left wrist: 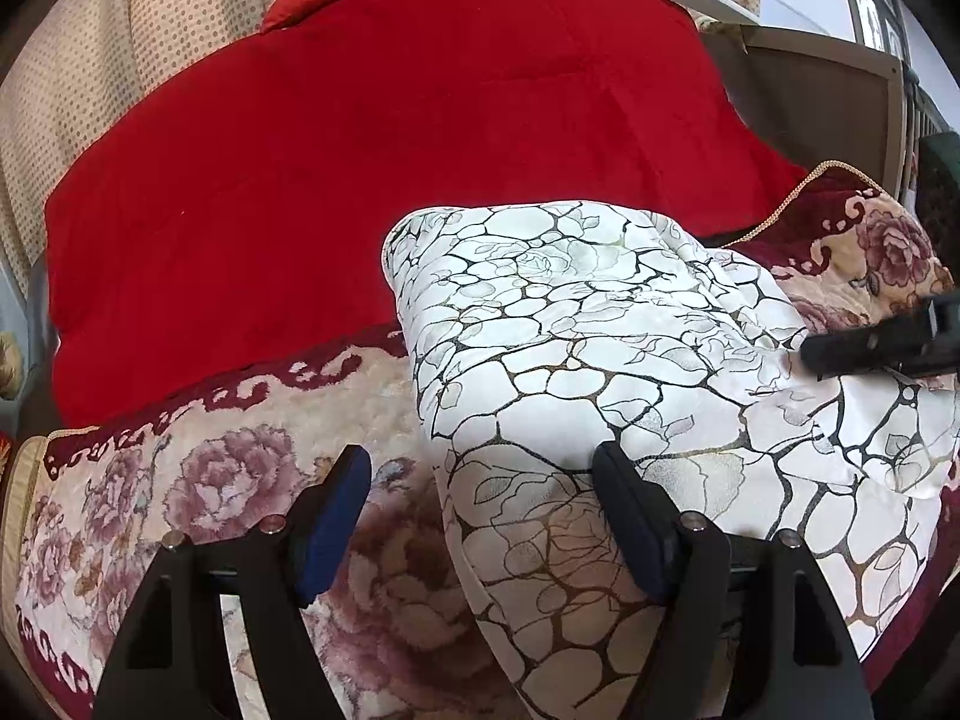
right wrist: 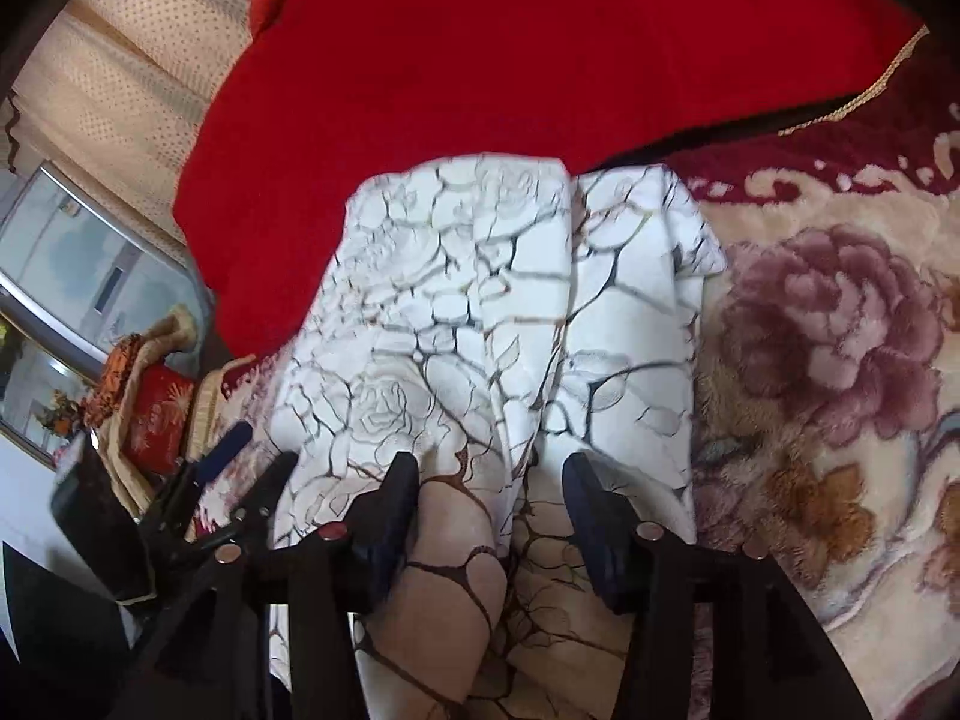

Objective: Fold large clothes

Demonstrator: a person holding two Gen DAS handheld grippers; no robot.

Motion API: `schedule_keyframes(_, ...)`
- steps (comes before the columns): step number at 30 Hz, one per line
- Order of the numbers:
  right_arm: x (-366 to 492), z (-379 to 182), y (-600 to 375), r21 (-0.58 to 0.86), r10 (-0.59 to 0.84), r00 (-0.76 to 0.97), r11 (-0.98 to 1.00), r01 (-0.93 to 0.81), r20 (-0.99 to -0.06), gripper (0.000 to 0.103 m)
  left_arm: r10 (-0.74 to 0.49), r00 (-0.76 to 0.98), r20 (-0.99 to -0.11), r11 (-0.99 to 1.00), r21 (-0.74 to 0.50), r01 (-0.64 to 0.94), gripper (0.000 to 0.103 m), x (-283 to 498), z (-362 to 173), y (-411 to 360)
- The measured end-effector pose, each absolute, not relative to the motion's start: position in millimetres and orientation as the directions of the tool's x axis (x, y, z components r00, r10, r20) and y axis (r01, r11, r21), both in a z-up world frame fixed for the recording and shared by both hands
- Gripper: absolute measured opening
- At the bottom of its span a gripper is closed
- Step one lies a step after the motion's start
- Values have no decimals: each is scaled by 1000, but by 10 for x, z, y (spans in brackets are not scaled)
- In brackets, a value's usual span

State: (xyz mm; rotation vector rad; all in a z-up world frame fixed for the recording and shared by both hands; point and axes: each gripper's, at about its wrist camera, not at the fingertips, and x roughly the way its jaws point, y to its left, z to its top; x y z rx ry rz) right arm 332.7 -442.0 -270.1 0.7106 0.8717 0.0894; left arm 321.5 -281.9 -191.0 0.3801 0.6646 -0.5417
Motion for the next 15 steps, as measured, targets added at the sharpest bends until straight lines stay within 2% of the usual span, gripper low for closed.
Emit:
schedule_keyframes(5,3221,-2588,-4594,634,326,714,745,209,-619,59,-346,661,-666,798,161,581,78,3214,-1910,-2819)
schedule_keyframes(11,3226,-2671,-4798,656,299,720,701,280,-626,59,-350,659,-665,797,158,583,80,3218,-1892,-2804)
schedule_keyframes(15,3181,-2753,-4906,693,315,728,657,296,-609,60,-409,589,-697,784,62,617,80,3284,-1820,-2698)
